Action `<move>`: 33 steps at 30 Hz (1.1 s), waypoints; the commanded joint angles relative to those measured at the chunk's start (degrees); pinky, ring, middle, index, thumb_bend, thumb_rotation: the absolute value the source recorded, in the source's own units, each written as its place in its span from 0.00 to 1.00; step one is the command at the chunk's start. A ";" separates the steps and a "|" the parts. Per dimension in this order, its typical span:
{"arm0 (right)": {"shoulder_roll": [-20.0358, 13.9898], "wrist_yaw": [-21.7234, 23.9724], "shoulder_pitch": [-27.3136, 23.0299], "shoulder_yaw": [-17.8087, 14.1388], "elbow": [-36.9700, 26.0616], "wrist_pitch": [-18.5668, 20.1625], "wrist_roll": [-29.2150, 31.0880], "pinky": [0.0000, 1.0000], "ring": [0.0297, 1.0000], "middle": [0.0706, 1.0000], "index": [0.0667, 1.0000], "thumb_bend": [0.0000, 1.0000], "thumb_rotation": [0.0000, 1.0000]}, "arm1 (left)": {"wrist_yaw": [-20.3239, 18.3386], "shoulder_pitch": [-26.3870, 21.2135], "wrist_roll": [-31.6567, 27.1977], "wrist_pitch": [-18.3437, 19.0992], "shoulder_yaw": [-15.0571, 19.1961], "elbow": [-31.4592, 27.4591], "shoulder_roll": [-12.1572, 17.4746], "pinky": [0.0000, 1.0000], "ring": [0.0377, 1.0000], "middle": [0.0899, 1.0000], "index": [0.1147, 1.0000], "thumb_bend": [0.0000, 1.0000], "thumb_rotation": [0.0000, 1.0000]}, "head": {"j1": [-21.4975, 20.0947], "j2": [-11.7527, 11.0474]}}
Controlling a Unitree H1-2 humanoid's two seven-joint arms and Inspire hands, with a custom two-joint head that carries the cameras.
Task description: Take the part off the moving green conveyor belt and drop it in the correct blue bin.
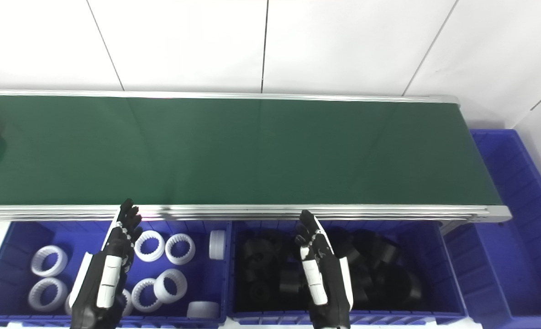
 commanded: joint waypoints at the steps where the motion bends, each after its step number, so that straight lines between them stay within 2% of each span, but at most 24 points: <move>1: 0.00 0.78 0.18 0.31 -2.12 -0.39 -0.13 0.89 0.91 0.91 0.90 0.80 0.85 | 0.02 -0.09 0.31 -1.16 -0.29 -1.15 -0.10 1.00 1.00 1.00 1.00 0.61 0.97 | 0.04 0.08; 33: 0.03 0.68 -0.20 0.66 -2.08 0.65 -0.40 0.86 0.90 0.89 0.91 0.81 0.86 | -0.07 -0.51 -0.09 -1.11 0.03 -0.93 0.06 1.00 1.00 1.00 1.00 0.62 0.96 | -0.14 0.04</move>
